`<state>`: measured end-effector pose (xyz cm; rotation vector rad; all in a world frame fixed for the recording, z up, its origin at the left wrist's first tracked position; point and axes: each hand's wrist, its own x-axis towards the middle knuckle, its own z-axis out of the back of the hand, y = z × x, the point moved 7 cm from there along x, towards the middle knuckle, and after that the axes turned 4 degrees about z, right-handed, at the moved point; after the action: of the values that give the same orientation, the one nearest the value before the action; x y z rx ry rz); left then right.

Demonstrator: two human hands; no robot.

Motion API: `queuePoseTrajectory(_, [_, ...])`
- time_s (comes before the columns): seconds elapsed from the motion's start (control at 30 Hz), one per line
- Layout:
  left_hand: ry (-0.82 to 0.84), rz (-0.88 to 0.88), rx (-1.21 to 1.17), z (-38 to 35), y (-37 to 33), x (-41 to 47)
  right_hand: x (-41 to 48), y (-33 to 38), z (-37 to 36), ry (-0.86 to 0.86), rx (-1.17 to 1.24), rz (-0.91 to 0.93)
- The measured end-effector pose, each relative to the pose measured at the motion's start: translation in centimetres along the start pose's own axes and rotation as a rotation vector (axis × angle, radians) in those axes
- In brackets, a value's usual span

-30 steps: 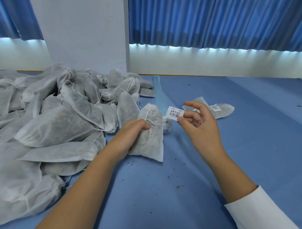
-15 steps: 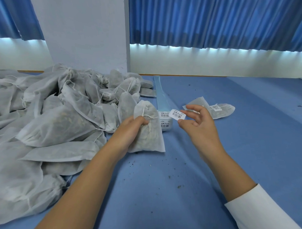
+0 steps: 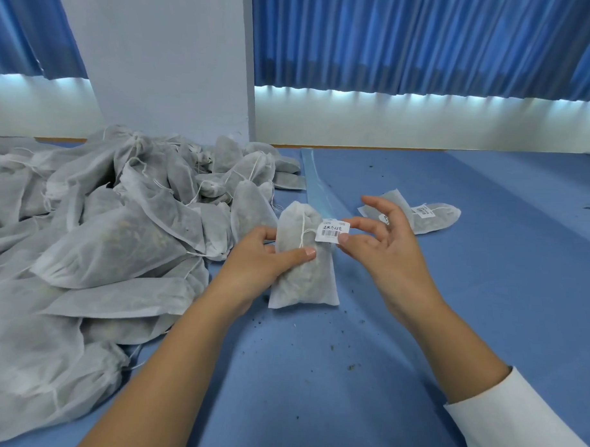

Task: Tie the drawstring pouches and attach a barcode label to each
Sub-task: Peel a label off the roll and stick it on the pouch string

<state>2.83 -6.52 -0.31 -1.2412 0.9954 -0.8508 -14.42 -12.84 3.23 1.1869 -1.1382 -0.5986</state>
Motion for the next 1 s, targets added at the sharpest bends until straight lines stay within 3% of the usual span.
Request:
queuePoseTrajectory(0.27, [-0.107, -0.024, 0.034, 0.1, -0.2, -0.2, -0.2, 0.7, -0.9, 0.049, 0.067, 0.104])
queuePoseTrajectory(1.0, [0.027, -0.083, 0.112, -2.0, -0.8, -1.1, -0.5, 0.4, -1.0, 0.039, -0.165, 0.088])
